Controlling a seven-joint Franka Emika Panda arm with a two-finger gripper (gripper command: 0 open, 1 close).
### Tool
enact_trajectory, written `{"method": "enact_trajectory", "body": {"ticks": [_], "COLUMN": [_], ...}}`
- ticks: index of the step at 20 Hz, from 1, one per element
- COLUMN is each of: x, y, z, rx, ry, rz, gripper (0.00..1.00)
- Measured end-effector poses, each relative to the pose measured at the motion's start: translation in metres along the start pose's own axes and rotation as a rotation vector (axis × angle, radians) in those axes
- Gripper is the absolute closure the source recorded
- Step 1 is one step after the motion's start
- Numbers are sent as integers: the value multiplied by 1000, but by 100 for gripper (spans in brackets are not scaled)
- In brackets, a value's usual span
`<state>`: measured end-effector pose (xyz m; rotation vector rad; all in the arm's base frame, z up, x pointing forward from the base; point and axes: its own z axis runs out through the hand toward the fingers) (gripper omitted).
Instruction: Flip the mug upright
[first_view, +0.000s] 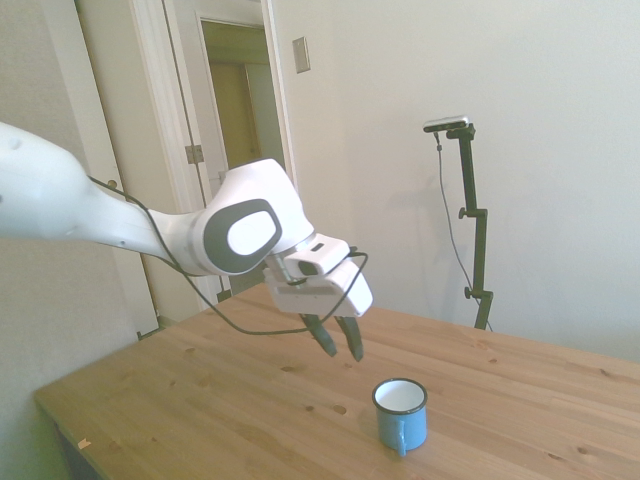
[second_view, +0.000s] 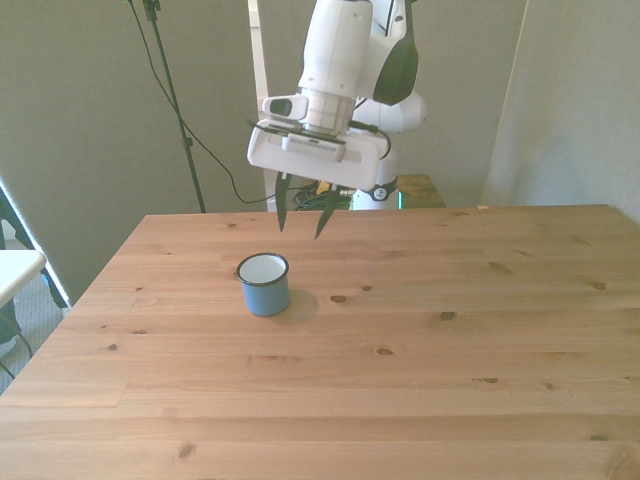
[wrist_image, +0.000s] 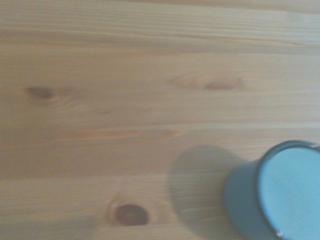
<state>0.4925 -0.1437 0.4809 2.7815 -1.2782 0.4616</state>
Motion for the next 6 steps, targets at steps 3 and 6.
{"method": "enact_trajectory", "body": {"ticks": [3, 6], "x": [-38, -68], "y": [6, 15], "z": [-9, -9], "rx": [34, 33], "ry": [-67, -101], "rz": [-37, -50], "gripper": [0, 0]}}
